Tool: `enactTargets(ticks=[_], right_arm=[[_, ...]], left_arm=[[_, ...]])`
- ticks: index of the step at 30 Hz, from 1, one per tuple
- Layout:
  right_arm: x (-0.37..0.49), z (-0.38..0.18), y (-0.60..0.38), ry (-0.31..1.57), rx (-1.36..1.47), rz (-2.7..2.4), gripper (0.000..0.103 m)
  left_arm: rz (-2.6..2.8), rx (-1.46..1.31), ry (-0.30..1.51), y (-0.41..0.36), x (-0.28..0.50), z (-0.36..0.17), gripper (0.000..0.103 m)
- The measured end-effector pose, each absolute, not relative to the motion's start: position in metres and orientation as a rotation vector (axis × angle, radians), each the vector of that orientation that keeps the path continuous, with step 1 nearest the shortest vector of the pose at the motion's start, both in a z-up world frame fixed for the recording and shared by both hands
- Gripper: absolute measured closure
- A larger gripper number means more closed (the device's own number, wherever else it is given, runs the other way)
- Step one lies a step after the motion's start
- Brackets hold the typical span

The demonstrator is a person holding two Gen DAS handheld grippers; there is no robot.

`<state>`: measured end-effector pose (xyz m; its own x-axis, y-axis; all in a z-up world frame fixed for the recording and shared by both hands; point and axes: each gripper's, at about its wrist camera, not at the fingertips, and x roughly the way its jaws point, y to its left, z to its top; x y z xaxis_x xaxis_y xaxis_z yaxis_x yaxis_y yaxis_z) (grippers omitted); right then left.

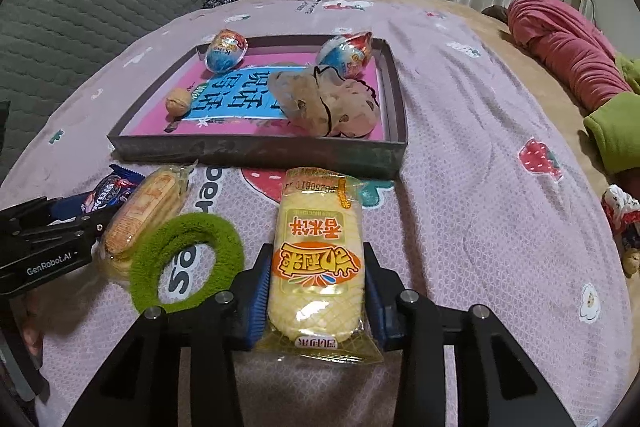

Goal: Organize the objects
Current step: 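Grasp the cookie packet with the left gripper while the right grasps the yellow cake, then lift the cookie packet and yellow cake and carry both toward the tray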

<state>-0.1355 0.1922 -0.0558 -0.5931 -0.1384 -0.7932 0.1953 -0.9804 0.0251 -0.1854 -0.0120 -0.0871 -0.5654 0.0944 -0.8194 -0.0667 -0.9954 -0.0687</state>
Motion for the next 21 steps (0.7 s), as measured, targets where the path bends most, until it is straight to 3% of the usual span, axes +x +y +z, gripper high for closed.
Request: enactTargets(ticks=[21], right_arm=[[-0.108, -0.032, 0.186, 0.15, 1.27, -2.646, 0.062]], left_arm=[[2.763, -1.377, -0.027, -0.018, -0.149, -0.06, 0.048]])
